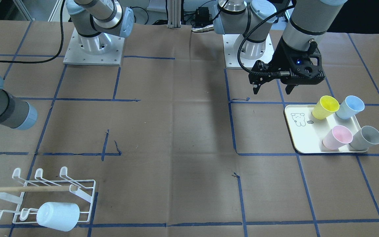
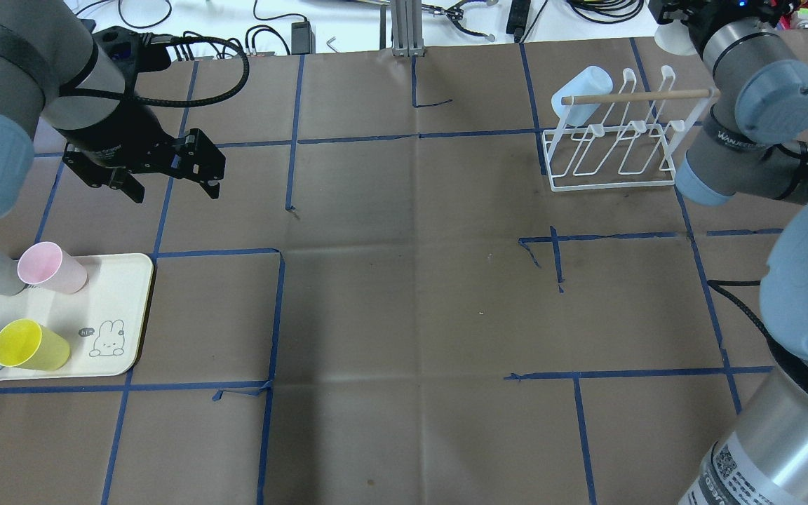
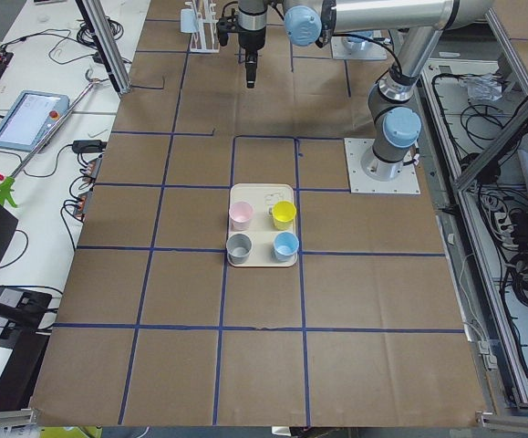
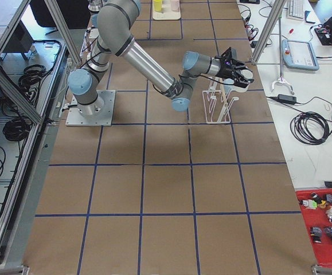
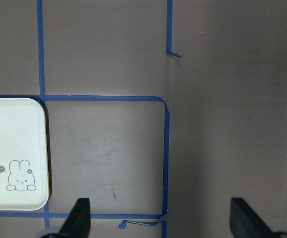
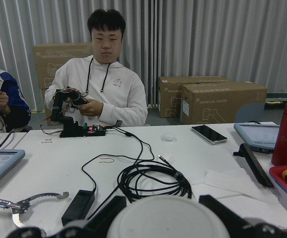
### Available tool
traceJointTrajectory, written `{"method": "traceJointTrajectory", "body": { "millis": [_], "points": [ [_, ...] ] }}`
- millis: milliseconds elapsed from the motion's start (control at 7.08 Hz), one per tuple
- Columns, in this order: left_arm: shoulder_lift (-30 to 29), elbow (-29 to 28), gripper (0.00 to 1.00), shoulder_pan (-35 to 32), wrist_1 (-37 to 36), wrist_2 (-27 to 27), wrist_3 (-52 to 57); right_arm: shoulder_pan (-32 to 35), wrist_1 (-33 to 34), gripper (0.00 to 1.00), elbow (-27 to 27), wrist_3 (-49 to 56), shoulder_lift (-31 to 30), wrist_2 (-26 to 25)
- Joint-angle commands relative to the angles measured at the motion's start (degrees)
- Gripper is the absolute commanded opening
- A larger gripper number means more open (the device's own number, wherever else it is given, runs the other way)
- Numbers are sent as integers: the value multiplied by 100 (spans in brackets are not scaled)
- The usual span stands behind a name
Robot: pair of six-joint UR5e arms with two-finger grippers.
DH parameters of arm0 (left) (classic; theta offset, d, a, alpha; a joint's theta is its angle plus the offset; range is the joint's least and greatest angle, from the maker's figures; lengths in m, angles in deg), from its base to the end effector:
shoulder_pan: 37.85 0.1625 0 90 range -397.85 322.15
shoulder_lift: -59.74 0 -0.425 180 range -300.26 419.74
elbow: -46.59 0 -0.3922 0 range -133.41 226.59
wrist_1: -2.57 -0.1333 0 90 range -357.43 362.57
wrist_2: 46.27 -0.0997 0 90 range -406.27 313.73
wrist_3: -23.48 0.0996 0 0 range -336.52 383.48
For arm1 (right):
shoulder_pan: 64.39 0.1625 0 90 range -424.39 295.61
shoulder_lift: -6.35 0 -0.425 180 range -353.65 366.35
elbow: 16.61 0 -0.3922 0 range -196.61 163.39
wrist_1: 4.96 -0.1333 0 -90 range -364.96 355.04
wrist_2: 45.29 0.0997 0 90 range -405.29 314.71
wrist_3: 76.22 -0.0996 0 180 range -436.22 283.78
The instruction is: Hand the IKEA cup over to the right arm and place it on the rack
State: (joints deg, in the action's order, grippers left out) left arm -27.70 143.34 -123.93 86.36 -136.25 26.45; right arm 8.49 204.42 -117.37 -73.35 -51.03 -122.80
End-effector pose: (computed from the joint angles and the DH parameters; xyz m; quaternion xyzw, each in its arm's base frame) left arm -0.1005 -0.4833 0.4624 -0.0083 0.9998 -0.0176 0.0009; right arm -0.0383 -0.6502 0.3243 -0.0307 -0.7856 0.6176 0.0218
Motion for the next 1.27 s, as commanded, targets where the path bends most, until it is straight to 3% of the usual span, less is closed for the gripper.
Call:
{"method": "traceJointTrajectory", "body": {
  "millis": [0, 1131],
  "points": [
    [-350, -338, 99, 3, 40, 7, -85, -115, 77, 5, -31, 4, 147, -1],
    [-431, -490, 99, -58, 164, -2, -130, -116, 446, 6, 4, 21, 508, -88]
  ]
}}
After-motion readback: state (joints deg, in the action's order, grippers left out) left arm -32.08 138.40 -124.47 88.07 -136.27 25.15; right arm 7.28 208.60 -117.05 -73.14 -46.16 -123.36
